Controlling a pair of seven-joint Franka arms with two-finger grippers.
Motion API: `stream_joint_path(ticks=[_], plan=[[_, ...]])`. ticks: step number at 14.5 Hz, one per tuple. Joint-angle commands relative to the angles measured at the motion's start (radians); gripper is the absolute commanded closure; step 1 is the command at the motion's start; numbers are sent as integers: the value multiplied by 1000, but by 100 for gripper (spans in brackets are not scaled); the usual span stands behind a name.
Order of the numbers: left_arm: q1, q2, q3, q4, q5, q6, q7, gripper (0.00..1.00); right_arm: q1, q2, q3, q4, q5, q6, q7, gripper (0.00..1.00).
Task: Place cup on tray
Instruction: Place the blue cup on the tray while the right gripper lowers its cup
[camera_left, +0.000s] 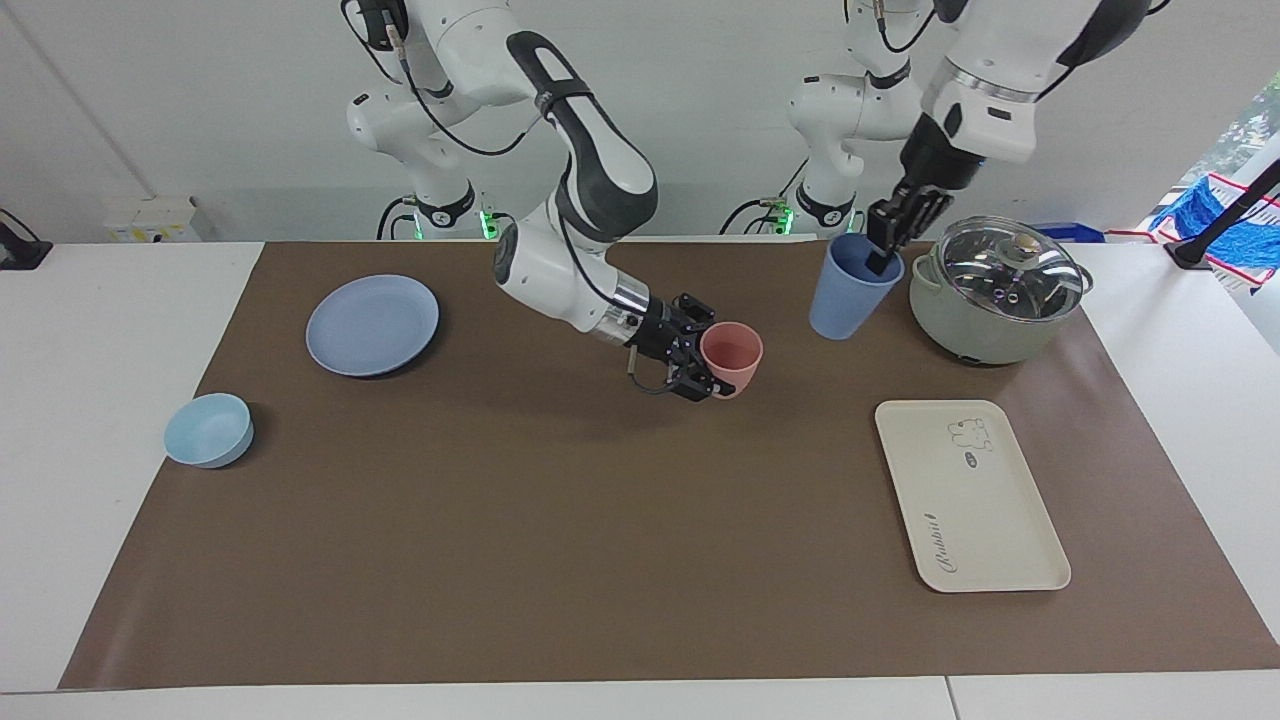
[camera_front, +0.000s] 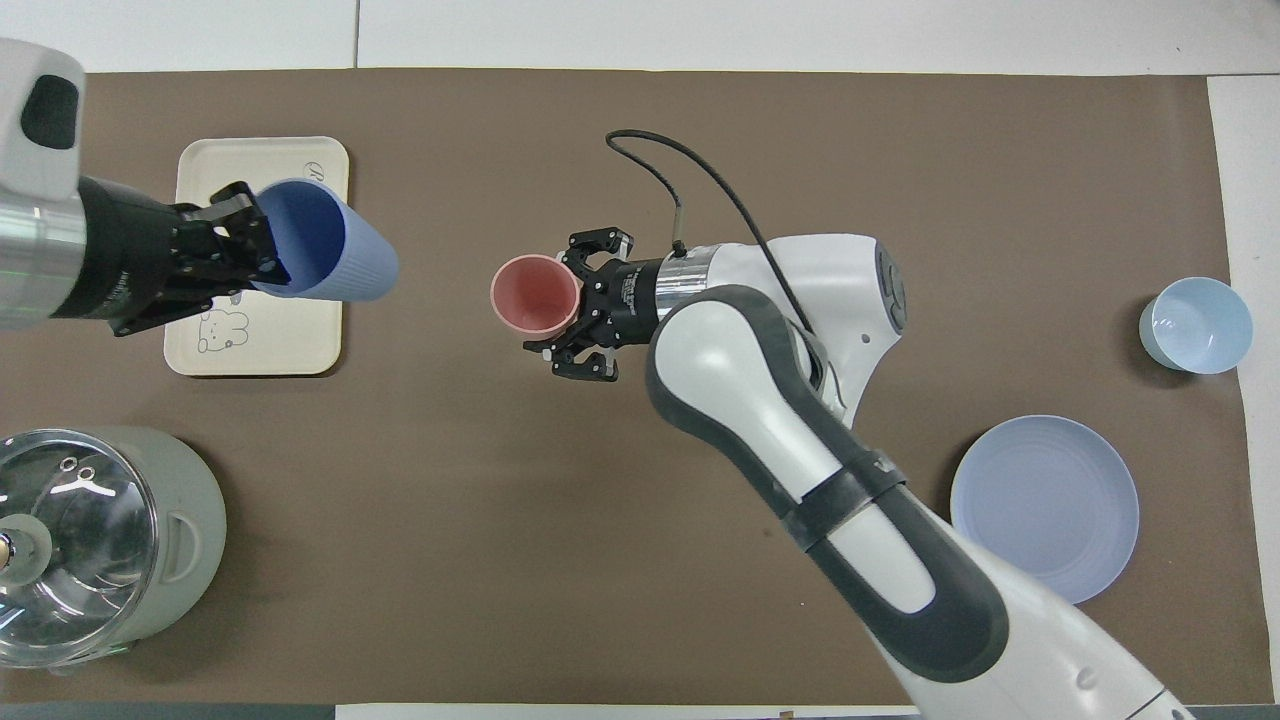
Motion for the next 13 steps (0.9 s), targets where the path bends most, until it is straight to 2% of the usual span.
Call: stream_joint_path(ticks=[1, 3, 7, 10, 13], plan=[[91, 52, -1, -73, -10, 106, 167, 100, -140, -51, 6, -70, -2, -149, -138, 100], [150, 116, -1, -68, -7, 143, 263, 100, -238, -63, 5, -85, -105, -258, -233, 100], [219, 265, 2, -76, -3, 341, 287, 100, -493, -60, 3, -74, -298, -494, -416, 100], [285, 271, 1, -201, -4, 459, 423, 100, -648, -30, 3, -67, -374, -594, -552, 100], [305, 274, -1, -315, -7, 617, 449, 100, -740, 53, 5, 19, -478, -695, -676, 100]])
